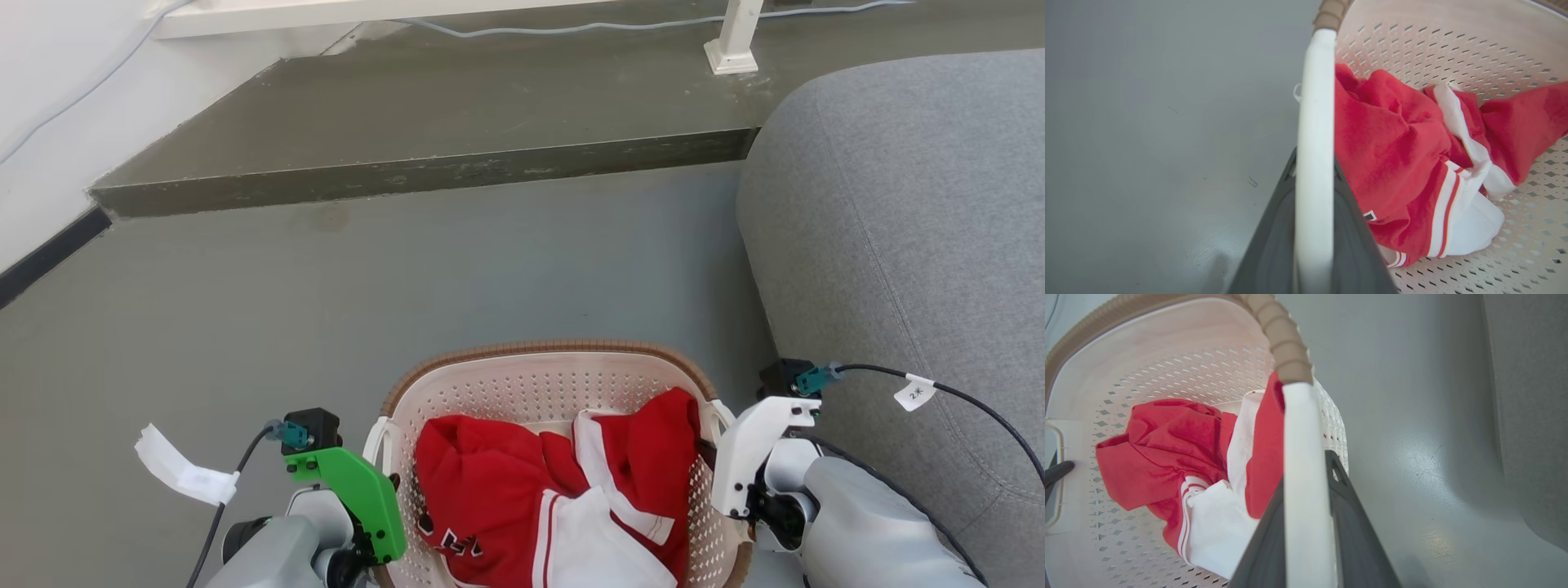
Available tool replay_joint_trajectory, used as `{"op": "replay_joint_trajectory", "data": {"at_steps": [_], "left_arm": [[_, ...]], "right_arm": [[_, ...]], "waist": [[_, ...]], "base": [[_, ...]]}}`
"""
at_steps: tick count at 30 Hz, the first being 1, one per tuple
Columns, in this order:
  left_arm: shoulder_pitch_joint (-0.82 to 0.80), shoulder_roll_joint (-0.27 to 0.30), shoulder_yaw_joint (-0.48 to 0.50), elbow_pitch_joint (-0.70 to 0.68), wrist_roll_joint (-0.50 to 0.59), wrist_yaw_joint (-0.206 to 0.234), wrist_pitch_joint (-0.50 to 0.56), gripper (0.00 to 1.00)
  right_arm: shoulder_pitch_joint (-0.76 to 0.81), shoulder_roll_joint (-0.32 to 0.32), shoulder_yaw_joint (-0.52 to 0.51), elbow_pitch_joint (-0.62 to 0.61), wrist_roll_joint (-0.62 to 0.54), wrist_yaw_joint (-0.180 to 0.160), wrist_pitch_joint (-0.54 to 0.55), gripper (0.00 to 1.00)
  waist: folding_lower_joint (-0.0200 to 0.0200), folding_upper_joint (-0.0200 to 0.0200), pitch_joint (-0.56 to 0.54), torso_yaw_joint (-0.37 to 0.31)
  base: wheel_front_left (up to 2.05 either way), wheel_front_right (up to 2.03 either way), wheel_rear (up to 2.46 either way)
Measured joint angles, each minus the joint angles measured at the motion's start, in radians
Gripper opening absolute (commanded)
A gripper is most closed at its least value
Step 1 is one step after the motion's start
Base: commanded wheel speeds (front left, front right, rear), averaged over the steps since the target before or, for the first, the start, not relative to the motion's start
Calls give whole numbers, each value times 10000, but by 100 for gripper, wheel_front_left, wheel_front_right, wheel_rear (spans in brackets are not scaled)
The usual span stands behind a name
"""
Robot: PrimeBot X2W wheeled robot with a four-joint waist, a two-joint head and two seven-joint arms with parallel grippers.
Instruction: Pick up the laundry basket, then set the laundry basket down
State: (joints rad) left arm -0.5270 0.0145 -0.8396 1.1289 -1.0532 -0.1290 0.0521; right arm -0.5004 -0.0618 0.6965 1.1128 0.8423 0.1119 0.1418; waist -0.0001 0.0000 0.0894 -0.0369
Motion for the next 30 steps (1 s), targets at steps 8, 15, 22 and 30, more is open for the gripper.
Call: {"op": "replay_joint_trajectory", "data": {"at_steps": [8, 15, 22, 30], "left_arm": [[0, 6, -54, -2, -40, 0, -2, 0], [-1, 10, -107, -2, -86, 2, -2, 0], [-2, 15, -169, -4, -196, 8, -15, 0], [-68, 29, -178, -59, -291, 82, -242, 0]], "right_arm": [[-19, -4, 127, 15, 67, -6, 0, 0], [-32, -10, 219, 35, 127, -8, -2, 0], [-57, -12, 299, 54, 144, -8, -29, 0], [-290, -29, 357, 54, 205, -8, -161, 0]], "waist": [[0, 0, 6, -19], [0, 0, 20, -26], [0, 0, 65, -31], [0, 0, 307, -35]], "base": [[0, 0, 0], [0, 0, 0], [0, 0, 0], [0, 0, 0]]}}
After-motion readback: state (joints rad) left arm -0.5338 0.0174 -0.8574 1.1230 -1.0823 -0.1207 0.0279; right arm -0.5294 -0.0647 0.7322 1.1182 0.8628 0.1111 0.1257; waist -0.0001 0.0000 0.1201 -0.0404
